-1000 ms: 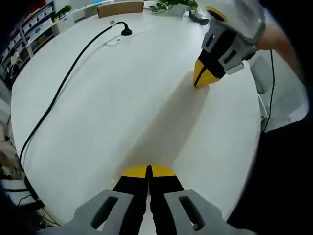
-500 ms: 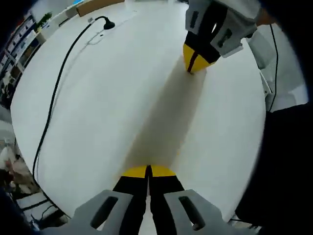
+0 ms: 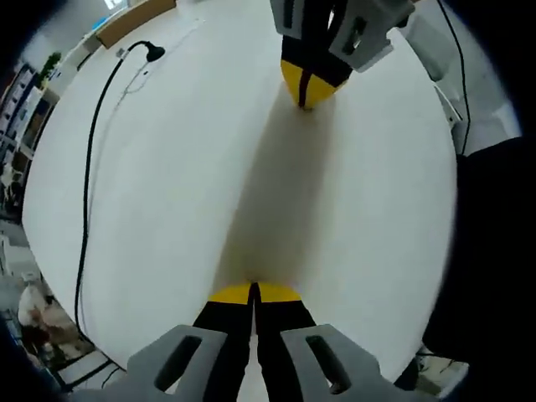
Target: Arrange the utensils inside the cutlery case until each visible utensil rests in its matching compartment.
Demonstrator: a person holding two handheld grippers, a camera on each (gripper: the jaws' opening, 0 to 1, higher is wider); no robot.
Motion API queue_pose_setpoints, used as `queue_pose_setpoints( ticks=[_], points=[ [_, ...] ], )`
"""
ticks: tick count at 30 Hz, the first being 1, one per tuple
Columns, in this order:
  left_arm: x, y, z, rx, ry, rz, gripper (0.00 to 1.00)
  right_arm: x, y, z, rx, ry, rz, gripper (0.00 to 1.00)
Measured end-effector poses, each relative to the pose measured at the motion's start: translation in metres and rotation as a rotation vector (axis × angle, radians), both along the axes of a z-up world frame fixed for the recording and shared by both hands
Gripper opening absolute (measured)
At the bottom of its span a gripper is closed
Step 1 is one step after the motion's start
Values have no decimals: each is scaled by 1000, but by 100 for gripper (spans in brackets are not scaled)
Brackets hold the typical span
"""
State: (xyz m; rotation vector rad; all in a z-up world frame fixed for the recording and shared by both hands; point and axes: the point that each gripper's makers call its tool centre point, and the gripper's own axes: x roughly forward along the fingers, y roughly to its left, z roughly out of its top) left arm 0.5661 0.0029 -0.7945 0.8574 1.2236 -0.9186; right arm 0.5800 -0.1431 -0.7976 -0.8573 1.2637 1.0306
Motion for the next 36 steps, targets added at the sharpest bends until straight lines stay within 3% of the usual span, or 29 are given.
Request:
queue_pose_setpoints(
  ticks=[1,6,12,18,23,25,27,32,33,34,36],
  points=[
    [0,0,0,11,-9,-42,0,0,-1,0,5,2,-4,0],
    [1,1,0,-3,0,-21,0,-1,0,0,20,-10,30,0],
    [1,0,-1,21,11,-59,0,-1,1,0,14,-10,87,0],
    [-1,-2,0,47,22,-121,1,-1,0,0,41,-4,90,0],
    [0,0,0,42,31,-118,1,-1,1,1,51,0,91,0],
    [1,0,1,22,33,-92,1,-1,0,1,68,5,106,0],
    [1,0,1,-28,35,-16,1,-2,2,2,109,-10,158,0],
    [4,2,4,-176,-8,65,2,-6,1,5,210,-10,94,3],
    [5,3,4,-193,-22,87,5,-13,4,6,237,26,95,8],
    [6,5,6,-216,-32,98,14,-15,5,7,245,31,95,15],
    [6,10,7,-205,-55,85,31,-5,4,9,228,-47,118,30]
  ],
)
